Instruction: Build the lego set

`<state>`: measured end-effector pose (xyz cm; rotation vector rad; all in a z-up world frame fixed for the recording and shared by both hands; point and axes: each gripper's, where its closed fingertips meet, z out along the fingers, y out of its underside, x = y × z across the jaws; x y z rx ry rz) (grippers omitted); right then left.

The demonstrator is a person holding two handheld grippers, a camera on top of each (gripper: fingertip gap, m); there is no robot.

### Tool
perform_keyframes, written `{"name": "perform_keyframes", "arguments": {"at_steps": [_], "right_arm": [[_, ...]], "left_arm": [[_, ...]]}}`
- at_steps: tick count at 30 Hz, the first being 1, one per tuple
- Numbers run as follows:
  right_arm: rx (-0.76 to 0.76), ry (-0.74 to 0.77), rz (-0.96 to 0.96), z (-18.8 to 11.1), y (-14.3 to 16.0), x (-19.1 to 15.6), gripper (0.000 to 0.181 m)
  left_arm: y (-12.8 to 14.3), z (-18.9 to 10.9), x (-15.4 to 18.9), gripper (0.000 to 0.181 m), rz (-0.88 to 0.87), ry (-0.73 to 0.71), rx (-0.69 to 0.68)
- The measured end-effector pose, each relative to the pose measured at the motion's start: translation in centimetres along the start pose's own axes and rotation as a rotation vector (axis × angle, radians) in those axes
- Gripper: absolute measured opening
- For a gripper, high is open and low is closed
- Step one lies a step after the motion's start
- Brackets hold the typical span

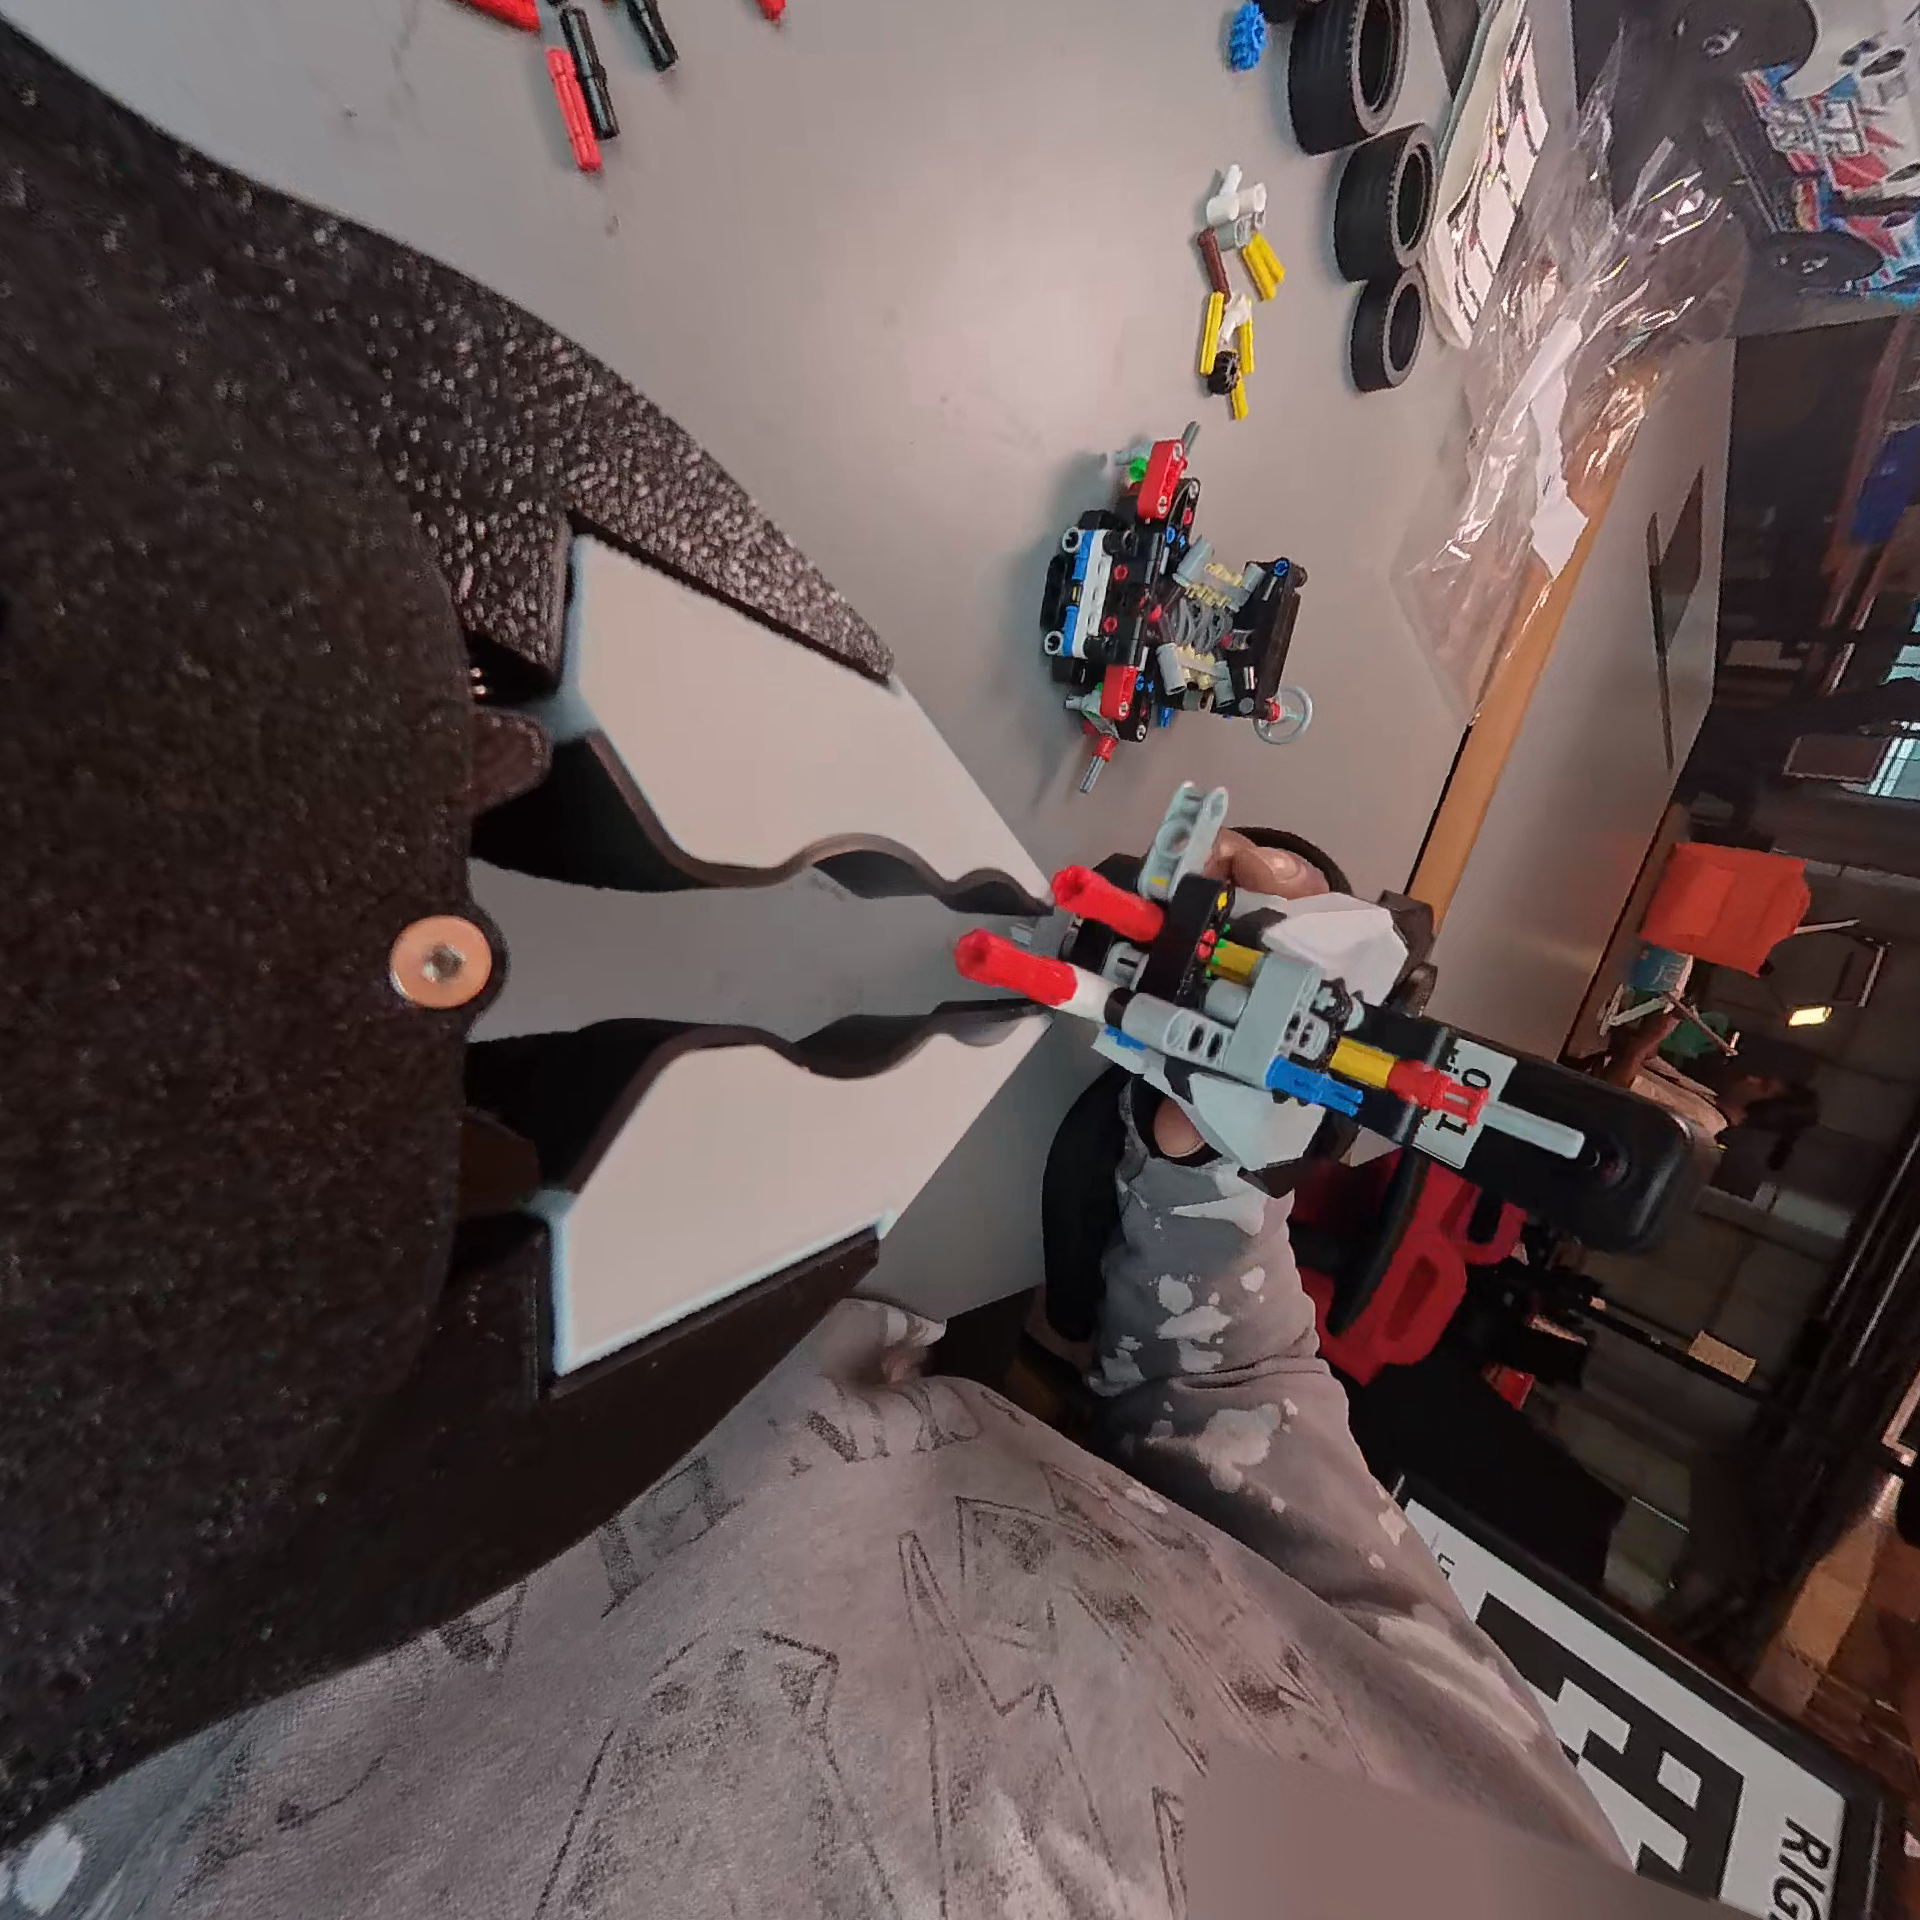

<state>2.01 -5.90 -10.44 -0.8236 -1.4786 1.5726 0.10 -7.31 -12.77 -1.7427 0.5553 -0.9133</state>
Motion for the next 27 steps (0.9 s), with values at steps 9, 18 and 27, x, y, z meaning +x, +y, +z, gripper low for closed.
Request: {"name": "perform_keyframes", "arguments": {"at_steps": [9,18,27], "right_arm": [[-0.111,-0.010,0.233,0.1,1.9,1.2,0.025],[-0.296,-0.011,0.005,-0.6,3.5,0.7,0.031],[-0.333,-0.028,0.097,-0.6,4.1,0.6,0.022]], "left_arm": [[0.3,-0.3,-0.5,0.007,0.037,-0.053,-0.016],[1.0,0.2,-0.5,0.007,0.253,-0.120,-0.057],[0.9,0.3,-0.4,0.009,0.185,-0.094,-0.044]]}}
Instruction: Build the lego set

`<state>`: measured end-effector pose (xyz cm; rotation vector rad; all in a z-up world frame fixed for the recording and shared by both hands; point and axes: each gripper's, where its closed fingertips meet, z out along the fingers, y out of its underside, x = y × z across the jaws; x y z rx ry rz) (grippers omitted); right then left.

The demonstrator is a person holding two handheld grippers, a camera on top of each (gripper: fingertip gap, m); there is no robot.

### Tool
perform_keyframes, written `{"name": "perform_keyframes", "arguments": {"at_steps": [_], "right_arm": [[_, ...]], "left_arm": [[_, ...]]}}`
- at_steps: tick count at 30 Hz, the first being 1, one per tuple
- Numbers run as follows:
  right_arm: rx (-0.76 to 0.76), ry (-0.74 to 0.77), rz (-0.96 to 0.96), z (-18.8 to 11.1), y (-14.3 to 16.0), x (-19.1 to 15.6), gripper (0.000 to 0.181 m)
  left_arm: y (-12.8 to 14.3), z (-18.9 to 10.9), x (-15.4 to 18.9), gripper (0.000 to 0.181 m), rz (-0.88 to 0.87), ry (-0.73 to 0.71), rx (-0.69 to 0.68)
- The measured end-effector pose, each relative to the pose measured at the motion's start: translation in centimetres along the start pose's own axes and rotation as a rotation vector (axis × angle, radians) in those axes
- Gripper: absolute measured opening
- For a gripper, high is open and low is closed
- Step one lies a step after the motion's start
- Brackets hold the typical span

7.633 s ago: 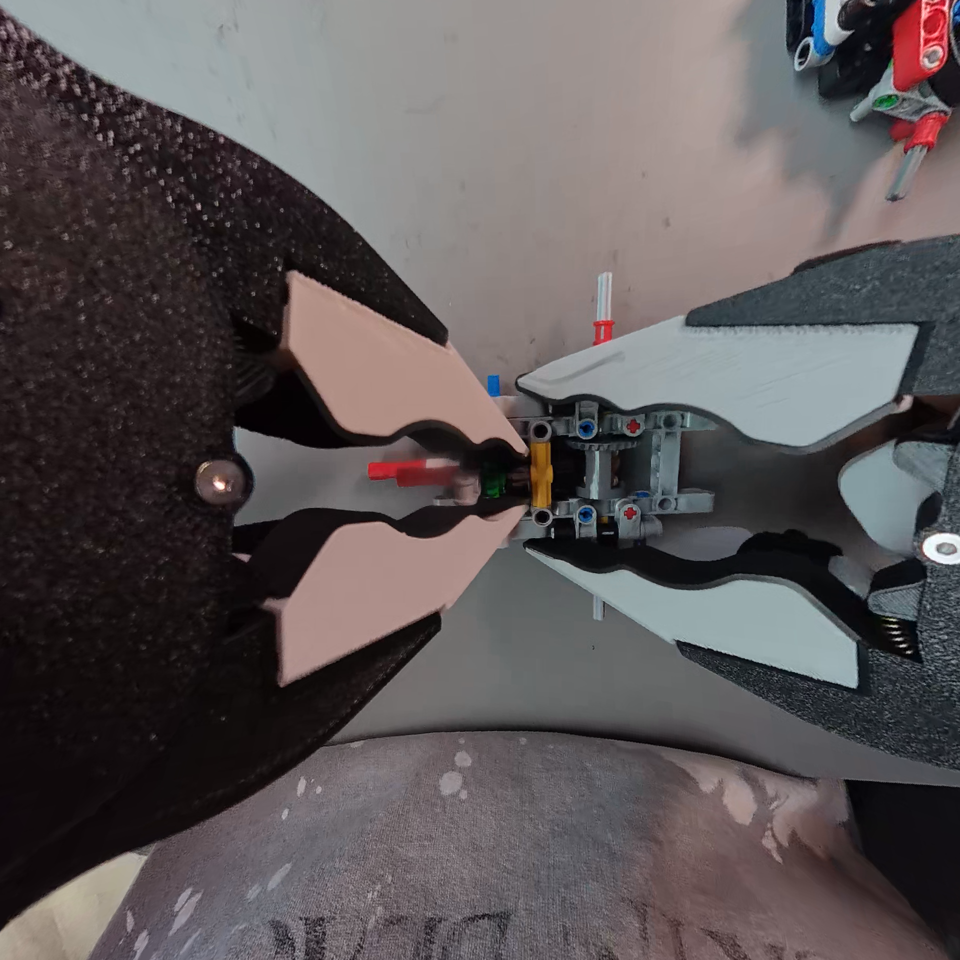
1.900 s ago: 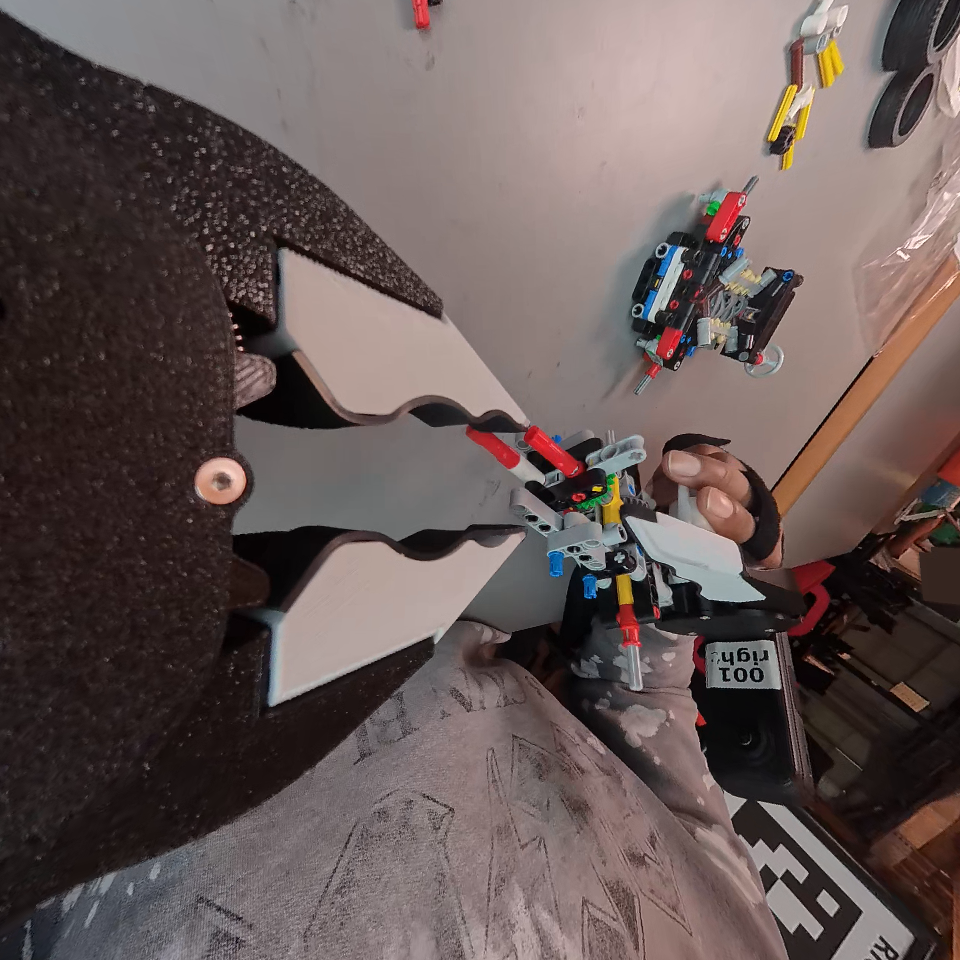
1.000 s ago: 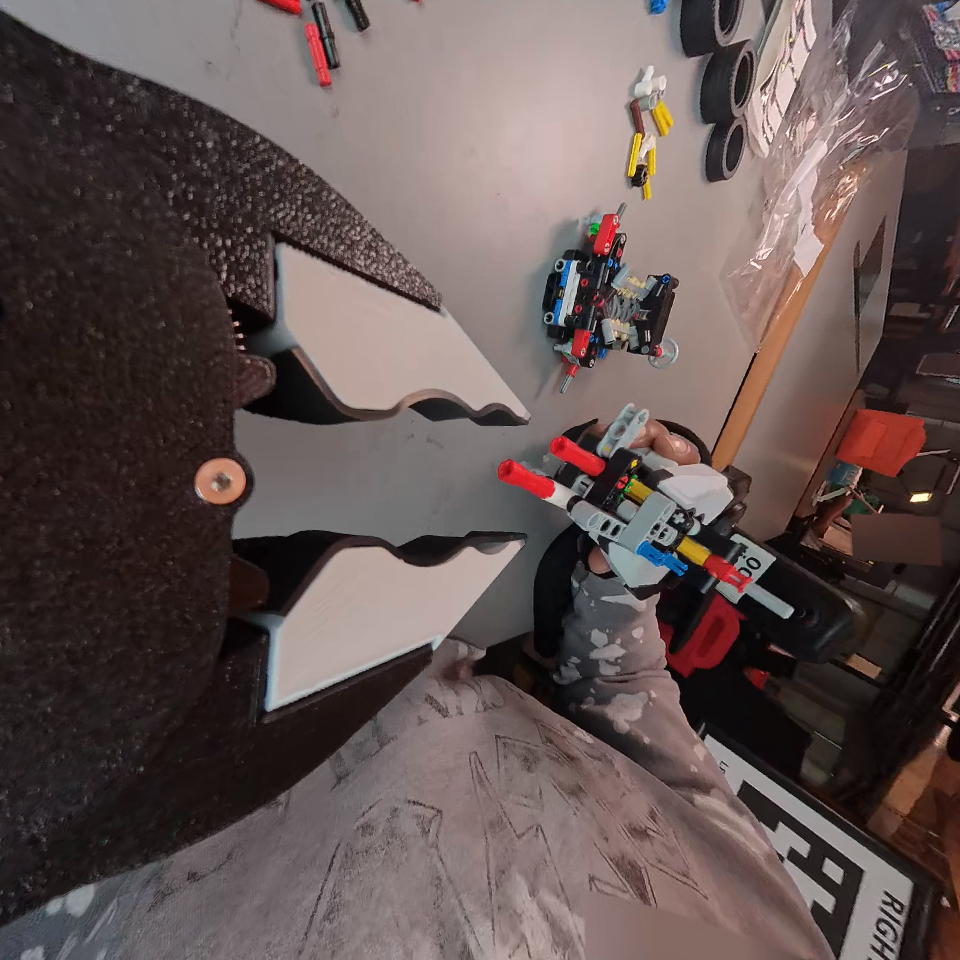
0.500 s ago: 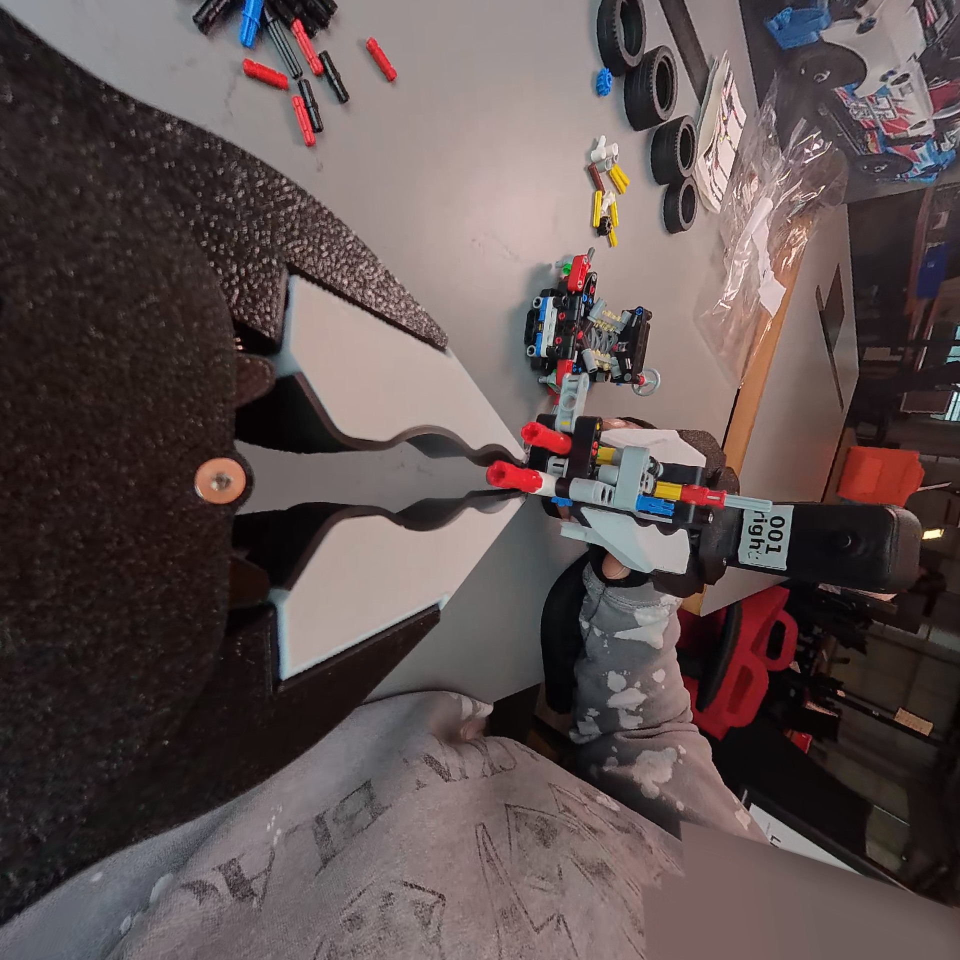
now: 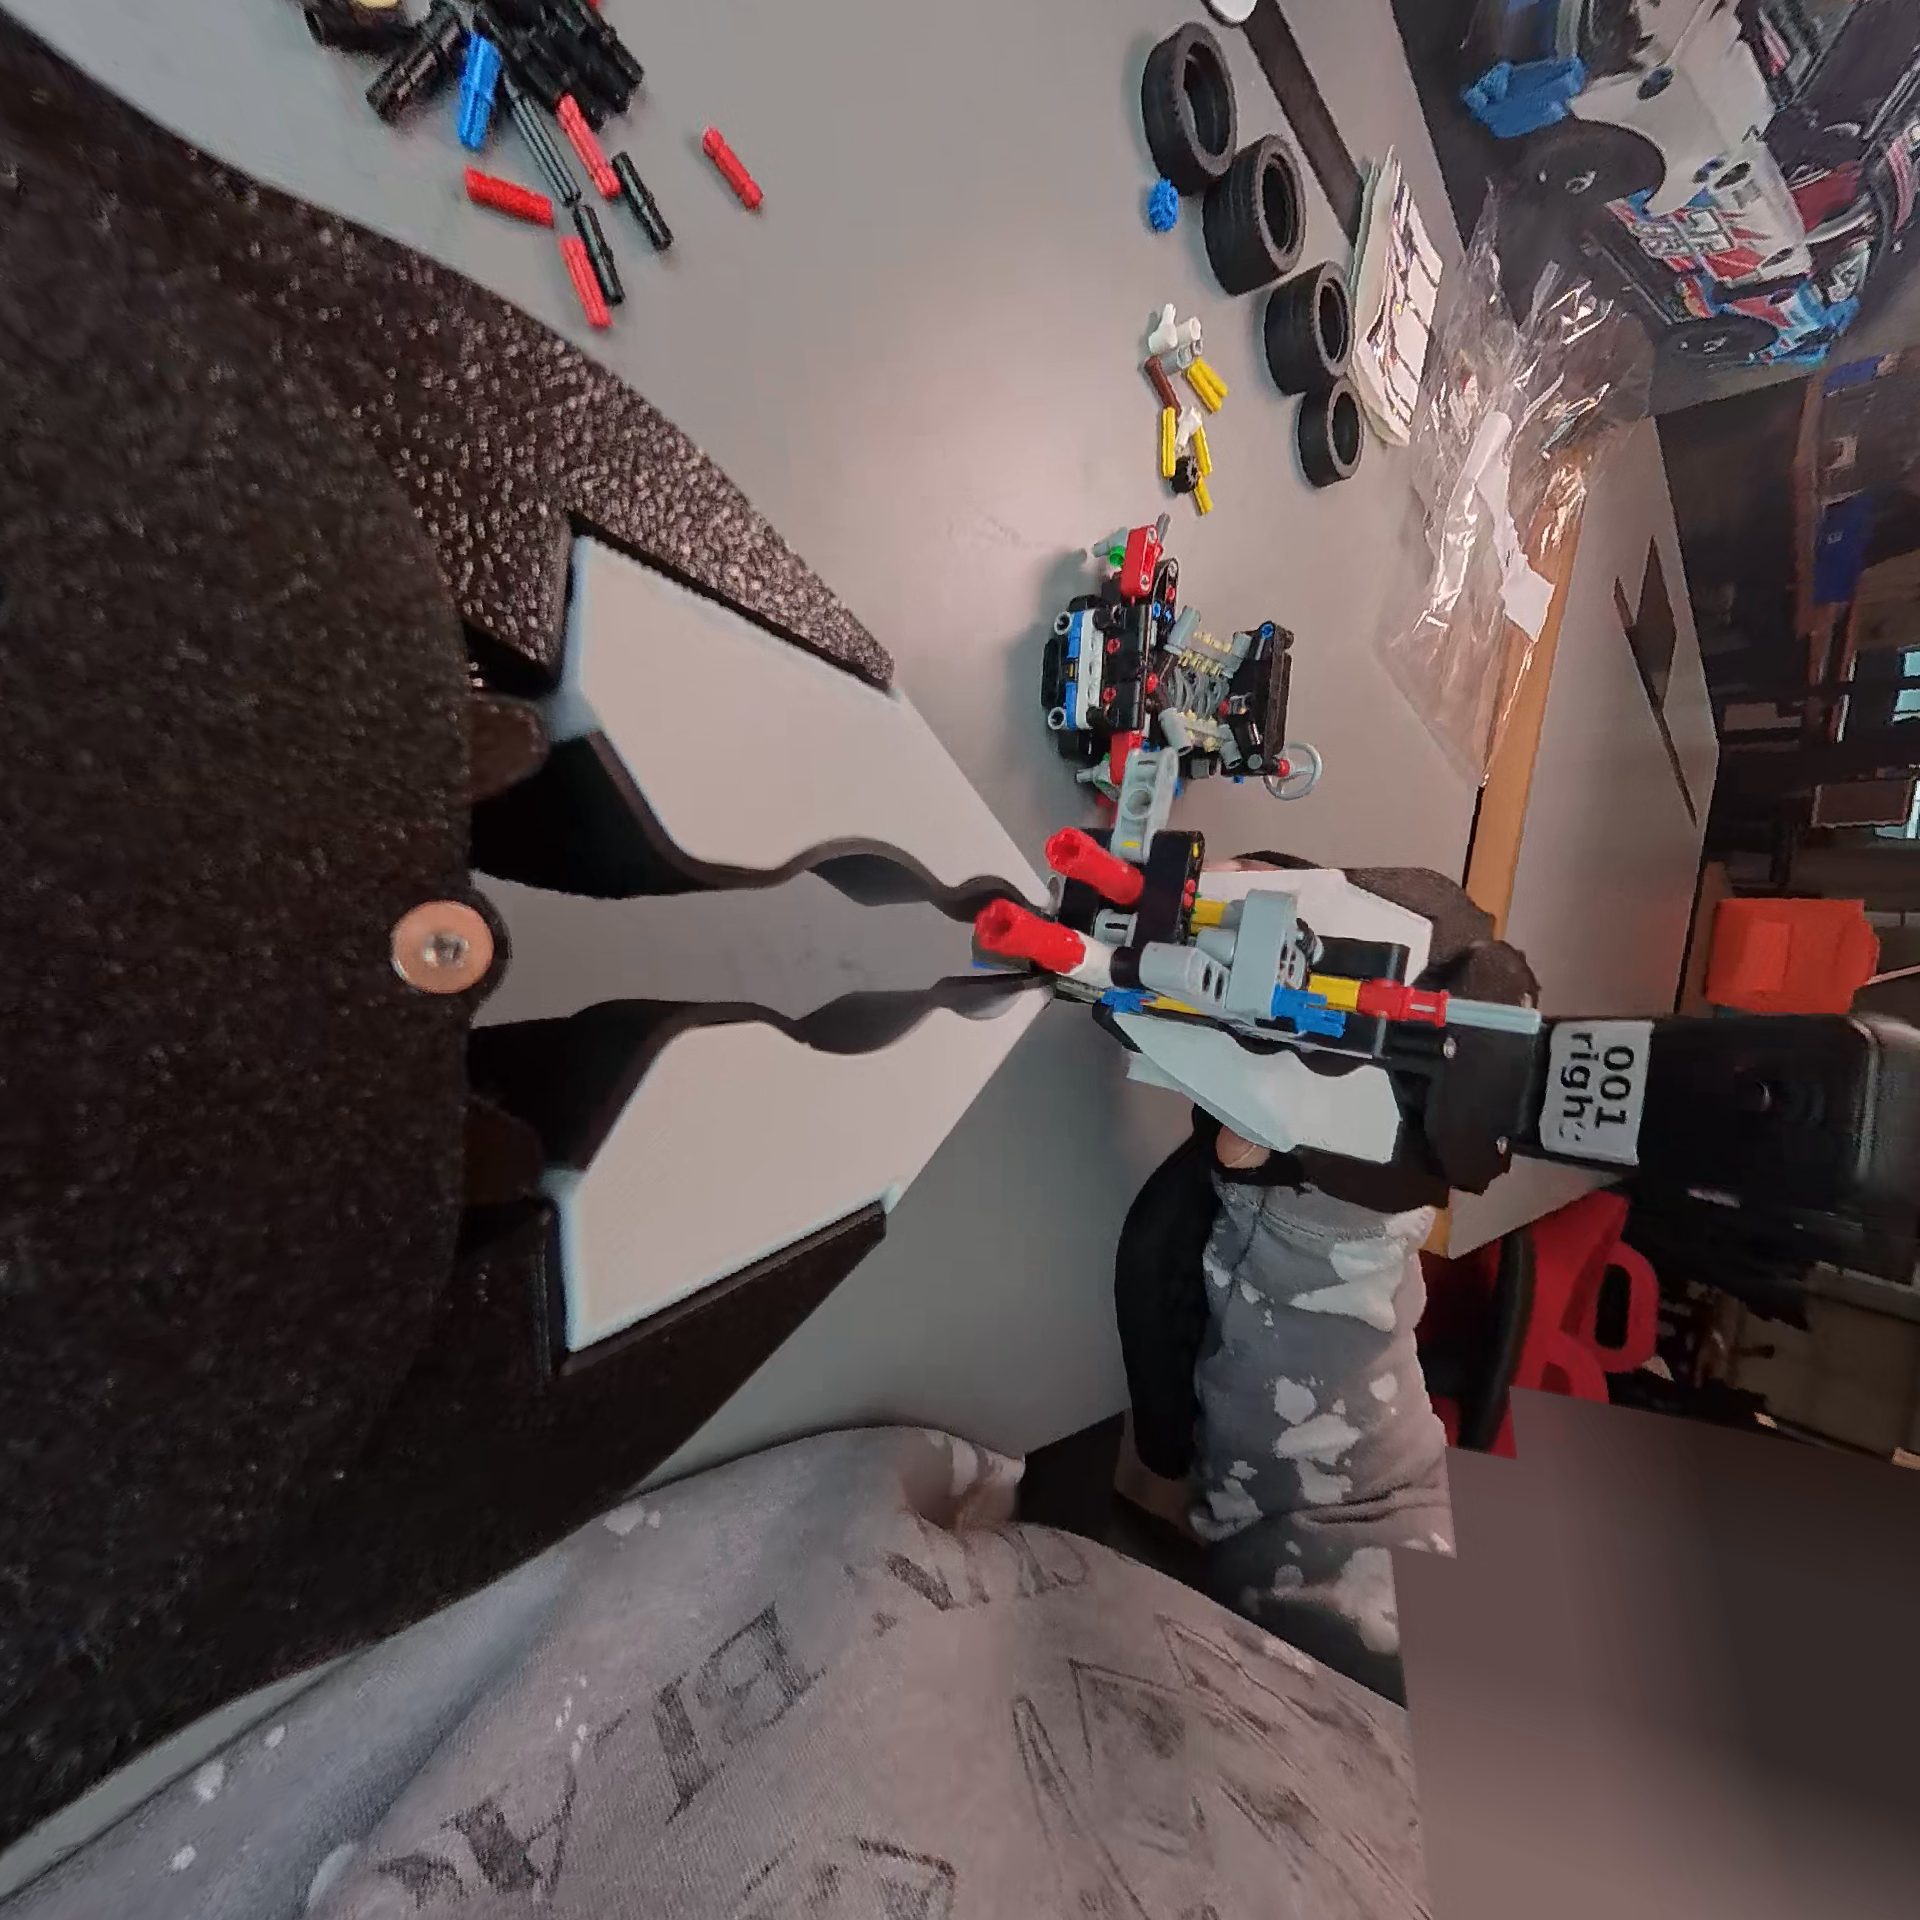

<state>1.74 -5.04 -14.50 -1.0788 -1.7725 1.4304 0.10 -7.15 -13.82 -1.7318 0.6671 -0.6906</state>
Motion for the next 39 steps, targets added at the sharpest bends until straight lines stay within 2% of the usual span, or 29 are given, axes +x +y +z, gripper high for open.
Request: {"name": "perform_keyframes", "arguments": {"at_steps": [3,6,9,14,19,25,29,32,35,39], "right_arm": [[0.035,-0.119,0.268,0.0,-0.3,-0.3,0.022],[0.058,-0.162,0.390,0.1,-0.3,-0.2,0.021],[0.055,-0.176,0.437,0.1,-0.1,-0.1,0.021],[0.071,-0.179,0.503,-0.1,-0.1,0.5,0.021],[0.062,-0.151,0.425,-0.1,0.1,0.6,0.021],[-0.013,-0.031,0.096,0.4,0.8,0.3,0.021],[-0.081,0.175,-0.457,0.7,1.2,0.7,0.021],[-0.110,0.263,-0.755,1.0,1.0,0.3,0.021],[-0.095,0.323,-0.912,1.0,0.2,-0.1,0.022],[-0.112,0.365,-1.045,1.0,-0.1,-0.2,0.021]], "left_arm": [[-0.7,-0.2,0.2,0.009,-0.125,0.062,0.060],[-1.0,-0.5,-0.1,0.007,-0.199,0.084,0.094],[-0.9,-0.6,-0.3,0.009,-0.233,0.091,0.096],[-1.6,-1.7,-1.2,0.028,-0.300,0.090,0.145],[-2.0,-3.0,-3.2,0.028,-0.529,0.117,0.239],[-1.0,-2.2,-2.7,0.027,-0.644,0.197,0.195],[-0.2,-1.4,-1.8,0.025,-0.621,0.219,0.119],[-0.1,-1.0,-0.5,0.019,-0.532,0.235,0.071],[0.7,-0.5,0.0,0.016,-0.420,0.190,-0.007],[0.5,-0.6,0.3,0.012,-0.358,0.174,-0.010]]}}
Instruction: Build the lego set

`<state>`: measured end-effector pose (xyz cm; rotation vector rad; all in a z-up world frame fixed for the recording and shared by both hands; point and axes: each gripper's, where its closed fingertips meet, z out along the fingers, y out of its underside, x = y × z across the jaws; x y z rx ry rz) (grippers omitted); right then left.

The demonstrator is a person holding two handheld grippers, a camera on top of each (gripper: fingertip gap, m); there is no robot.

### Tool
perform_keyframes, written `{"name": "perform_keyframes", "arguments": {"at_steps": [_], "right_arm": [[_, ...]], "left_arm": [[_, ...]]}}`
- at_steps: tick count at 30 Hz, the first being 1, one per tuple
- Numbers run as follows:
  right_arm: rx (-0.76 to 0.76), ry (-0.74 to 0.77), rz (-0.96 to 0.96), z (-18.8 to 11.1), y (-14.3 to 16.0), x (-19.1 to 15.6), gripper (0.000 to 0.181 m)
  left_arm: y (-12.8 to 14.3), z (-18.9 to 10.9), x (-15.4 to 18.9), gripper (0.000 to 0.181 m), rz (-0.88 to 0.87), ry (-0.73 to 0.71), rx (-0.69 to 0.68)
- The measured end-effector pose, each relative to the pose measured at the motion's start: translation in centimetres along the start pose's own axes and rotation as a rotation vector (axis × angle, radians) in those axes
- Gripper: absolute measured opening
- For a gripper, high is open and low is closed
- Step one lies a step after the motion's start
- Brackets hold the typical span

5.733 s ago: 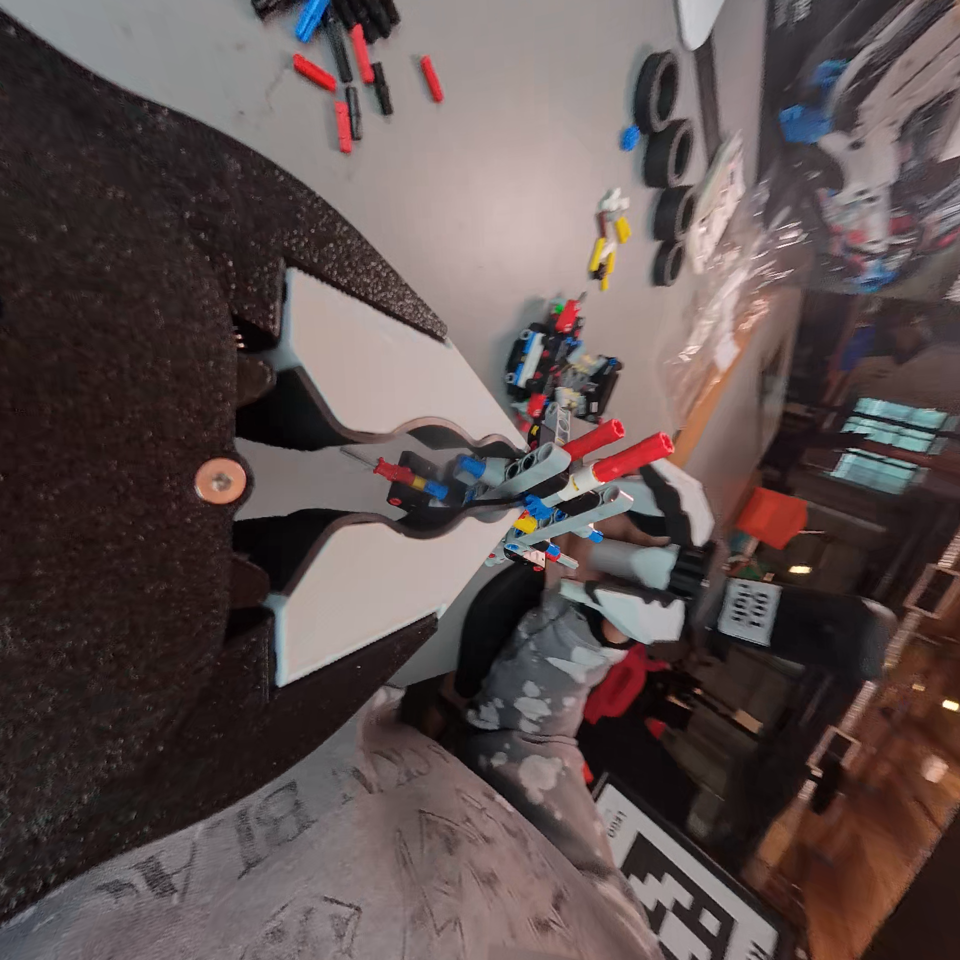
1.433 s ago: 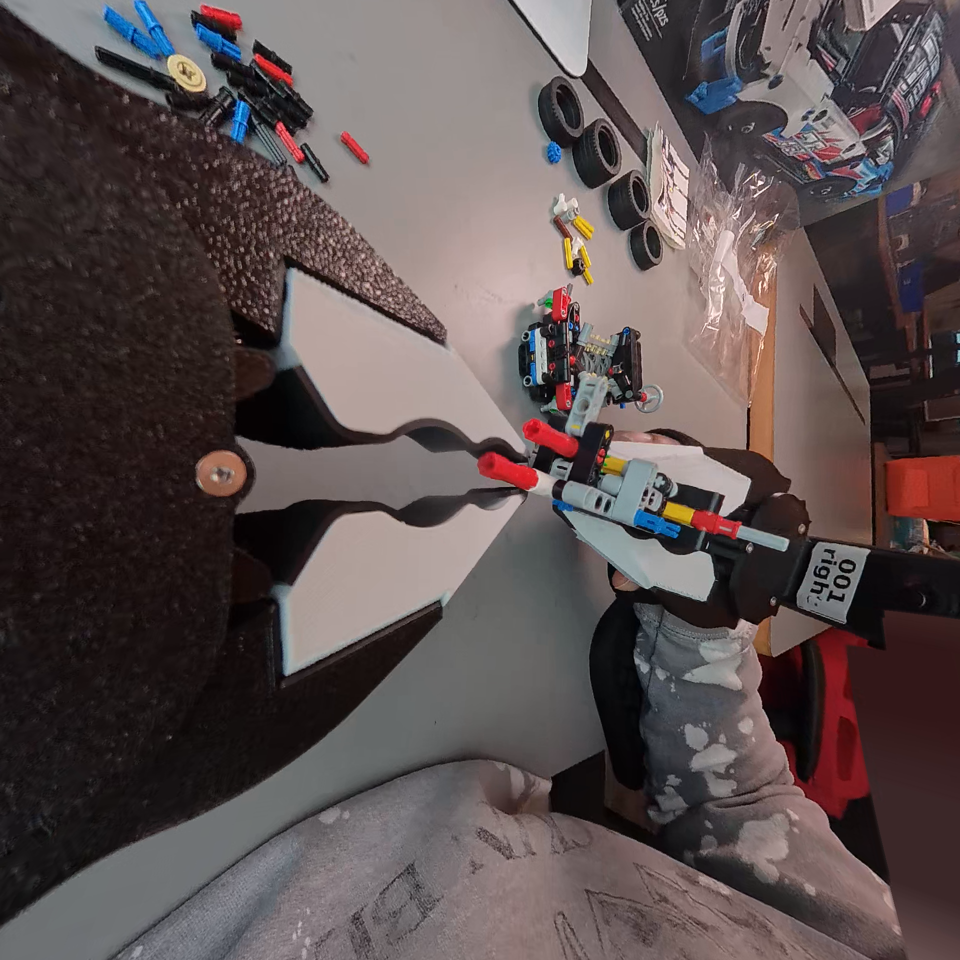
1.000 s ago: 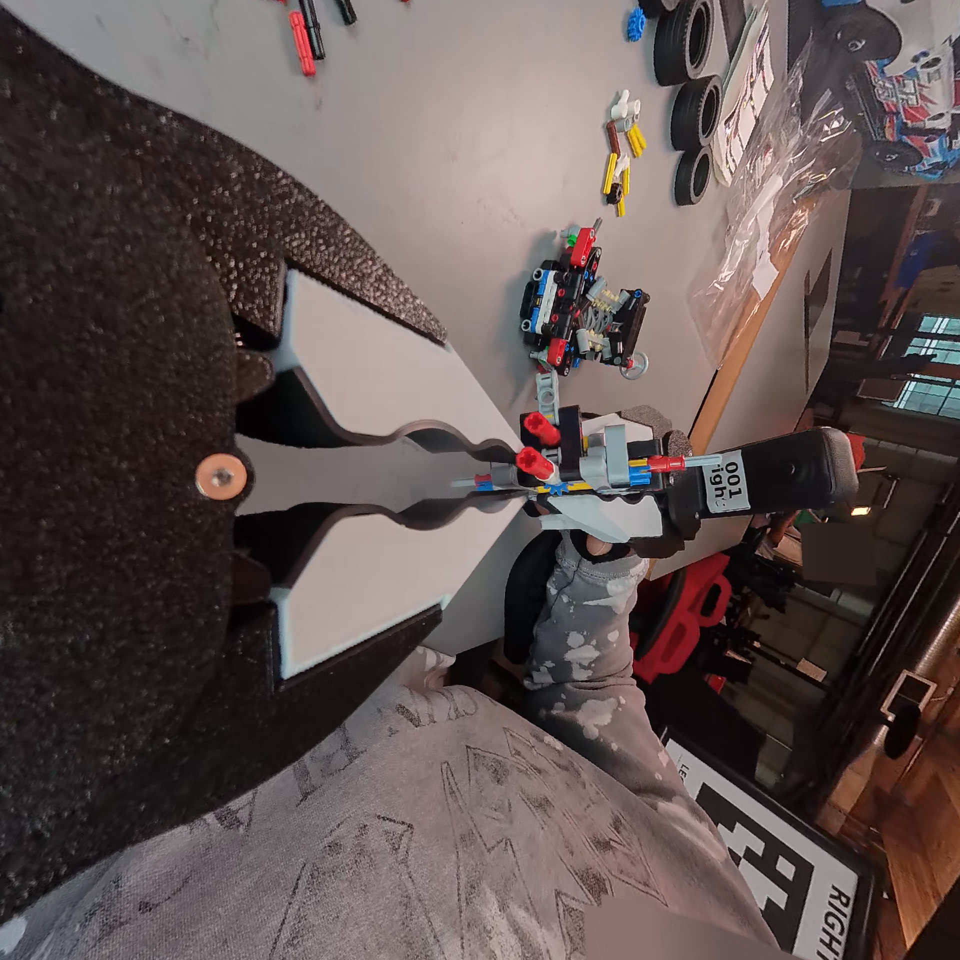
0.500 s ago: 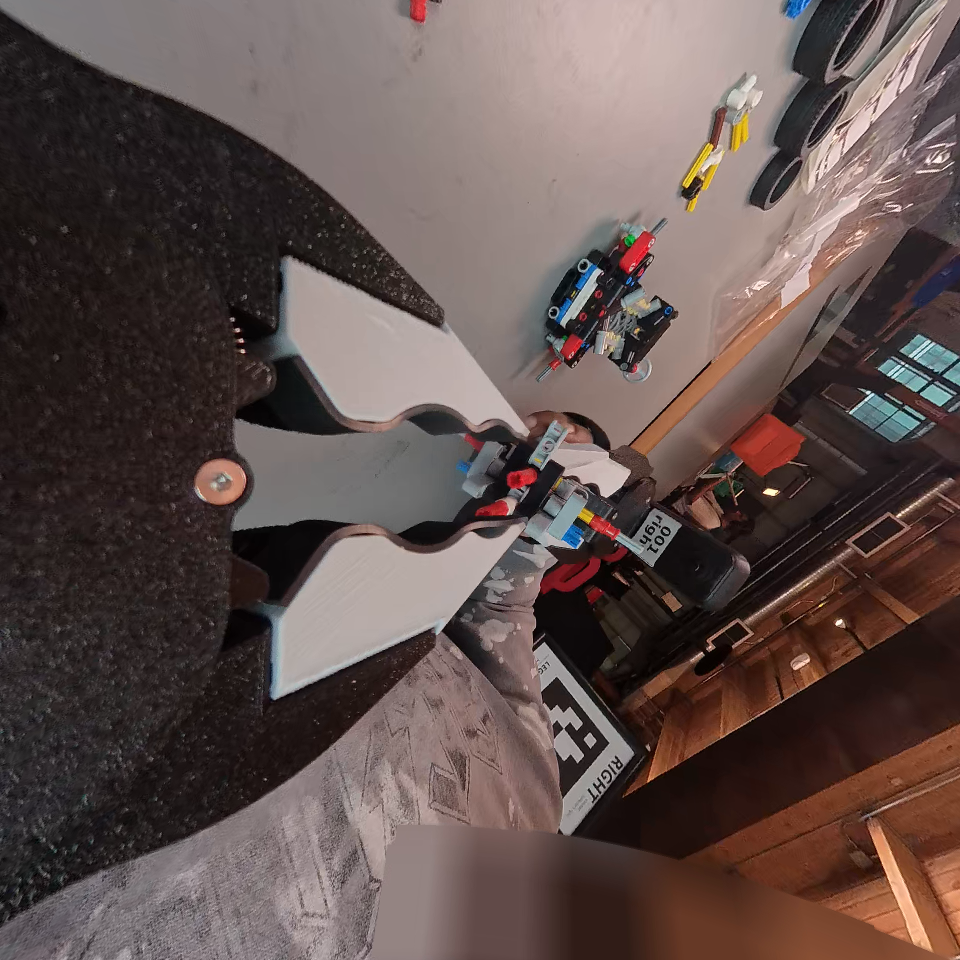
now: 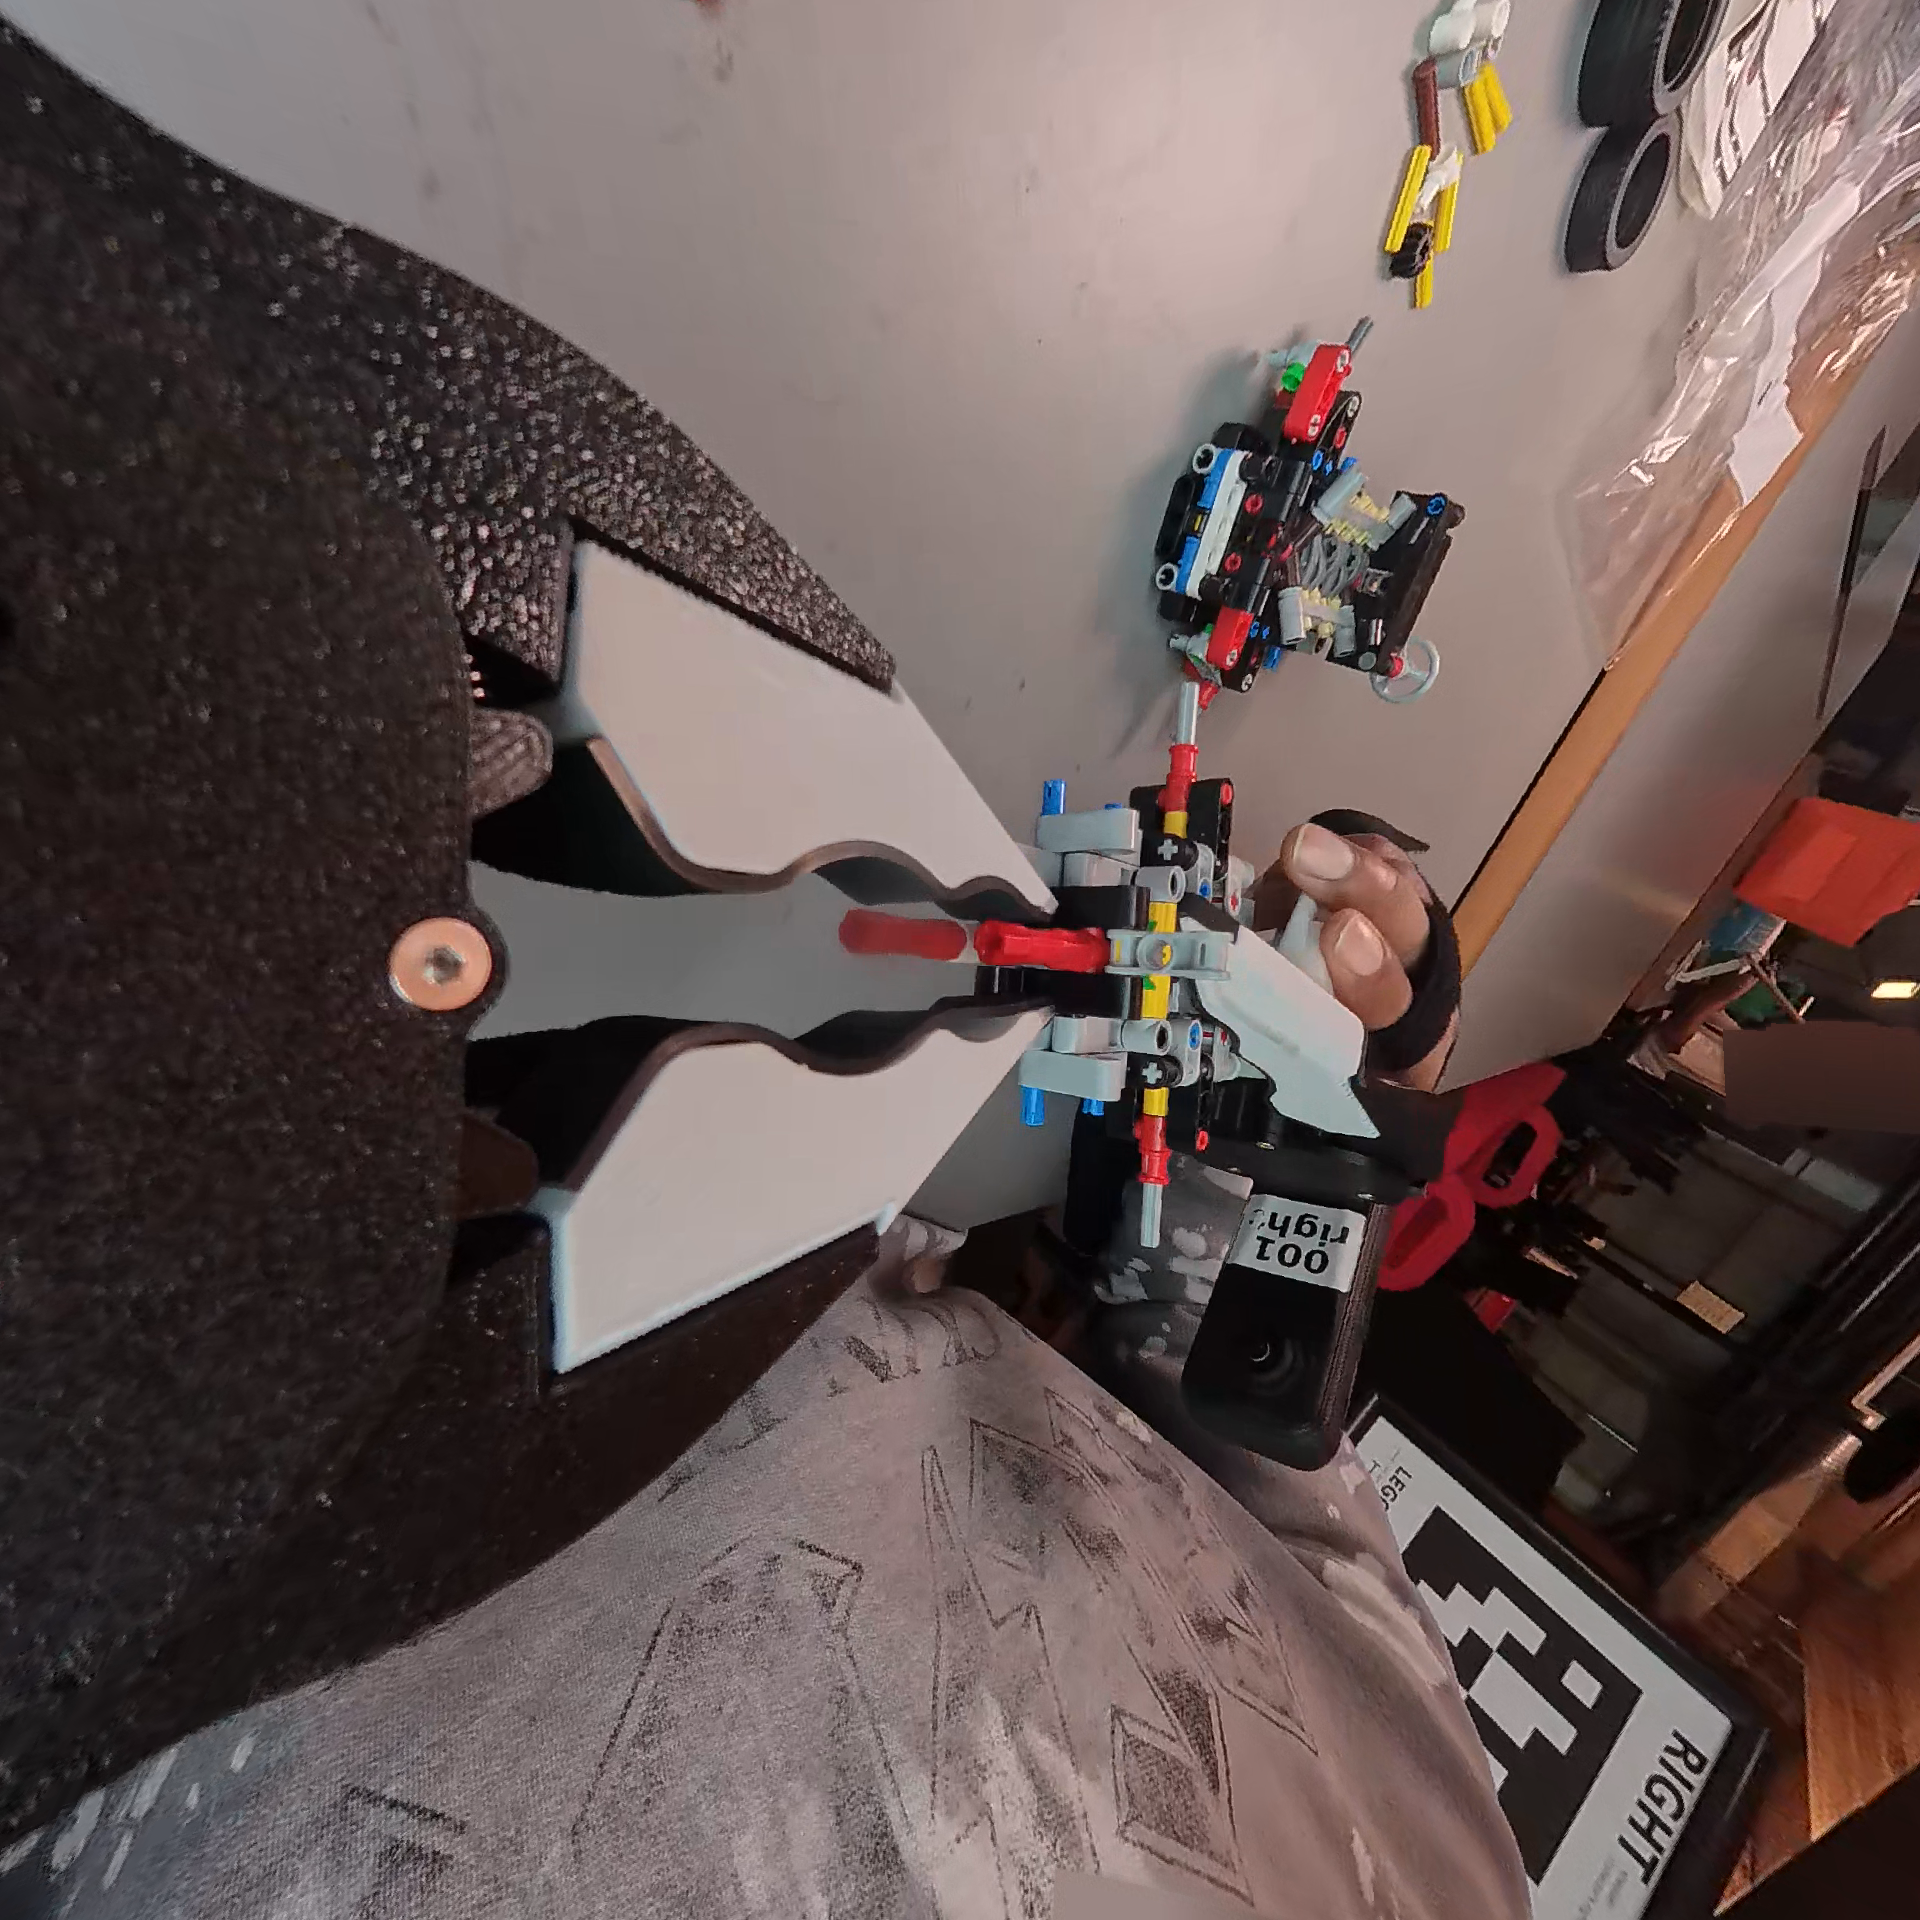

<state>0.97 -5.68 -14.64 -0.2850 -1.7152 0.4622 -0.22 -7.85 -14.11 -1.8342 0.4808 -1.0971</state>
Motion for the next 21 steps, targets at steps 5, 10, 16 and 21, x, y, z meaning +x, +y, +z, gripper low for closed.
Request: {"name": "perform_keyframes", "arguments": {"at_steps": [5,10,16,21], "right_arm": [[-0.014,0.004,-0.084,0.2,-0.2,-0.4,0.021],[-0.030,-0.021,-0.112,0.3,0.0,-1.3,0.022],[-0.033,-0.042,-0.118,0.5,0.0,-2.0,0.022],[-0.074,-0.010,-0.096,-0.5,1.6,-0.7,0.021]], "left_arm": [[0.1,-0.3,0.1,0.015,-0.032,0.028,-0.002],[0.8,-0.2,-0.4,0.012,0.008,-0.015,-0.045],[1.9,-0.4,-0.9,0.006,0.107,-0.087,-0.153],[2.0,-2.5,-2.4,0.005,0.131,-0.161,-0.176]]}}
